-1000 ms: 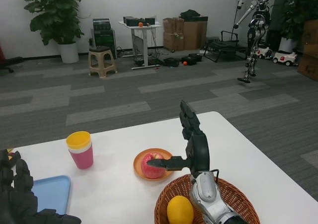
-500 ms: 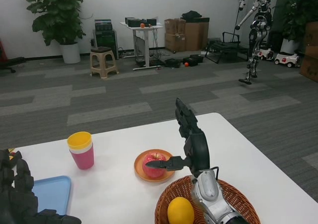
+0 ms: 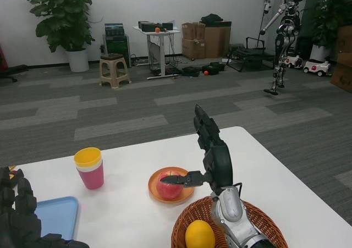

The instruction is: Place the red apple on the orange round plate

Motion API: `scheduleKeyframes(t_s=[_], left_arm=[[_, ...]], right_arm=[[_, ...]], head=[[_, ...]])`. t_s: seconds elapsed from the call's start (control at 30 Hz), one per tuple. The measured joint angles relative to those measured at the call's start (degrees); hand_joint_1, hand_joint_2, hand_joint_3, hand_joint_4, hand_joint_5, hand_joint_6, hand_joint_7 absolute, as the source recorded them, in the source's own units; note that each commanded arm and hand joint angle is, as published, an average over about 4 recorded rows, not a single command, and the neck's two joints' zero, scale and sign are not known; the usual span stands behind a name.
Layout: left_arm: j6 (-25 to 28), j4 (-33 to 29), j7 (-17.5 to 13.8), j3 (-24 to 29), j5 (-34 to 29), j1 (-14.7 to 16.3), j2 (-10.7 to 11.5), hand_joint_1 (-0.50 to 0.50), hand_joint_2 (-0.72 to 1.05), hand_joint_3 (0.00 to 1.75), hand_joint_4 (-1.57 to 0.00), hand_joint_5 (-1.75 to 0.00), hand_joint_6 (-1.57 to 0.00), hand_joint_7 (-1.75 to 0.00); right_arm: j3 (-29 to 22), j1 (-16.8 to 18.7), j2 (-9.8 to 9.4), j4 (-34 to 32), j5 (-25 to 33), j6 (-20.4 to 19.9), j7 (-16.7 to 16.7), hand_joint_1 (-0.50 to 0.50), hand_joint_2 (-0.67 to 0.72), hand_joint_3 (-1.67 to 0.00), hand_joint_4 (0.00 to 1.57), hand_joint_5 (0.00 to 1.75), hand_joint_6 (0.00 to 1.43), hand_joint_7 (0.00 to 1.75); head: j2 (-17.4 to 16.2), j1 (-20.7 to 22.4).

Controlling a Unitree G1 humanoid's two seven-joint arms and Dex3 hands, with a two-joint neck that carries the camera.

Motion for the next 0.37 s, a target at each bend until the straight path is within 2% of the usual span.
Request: scheduleKeyframes(t_s=[0.07,0.2,0.37], left_arm=[[0.00,-0.01,0.00,0.00,0.00,0.00,0.00,-0.50,-0.72,0.09,0.00,0.00,0.00,0.00],[0.00,-0.03,0.00,0.01,0.00,0.00,0.00,-0.50,-0.64,0.09,0.00,0.00,0.00,0.00],[0.00,-0.03,0.00,0.03,0.00,0.00,0.00,-0.50,-0.64,0.09,0.00,0.00,0.00,0.00]], right_arm=[[0.00,0.03,0.00,0.00,0.00,0.00,0.00,-0.19,-0.03,-0.24,0.00,0.00,0.00,0.00],[0.00,0.05,0.00,-0.01,0.00,0.00,0.00,-0.21,-0.03,-0.24,0.00,0.00,0.00,0.00],[0.00,0.05,0.00,-0.12,0.00,0.00,0.00,-0.18,-0.03,-0.24,0.00,0.00,0.00,0.00]], head=[[0.10,0.06],[0.43,0.17],[0.36,0.04]])
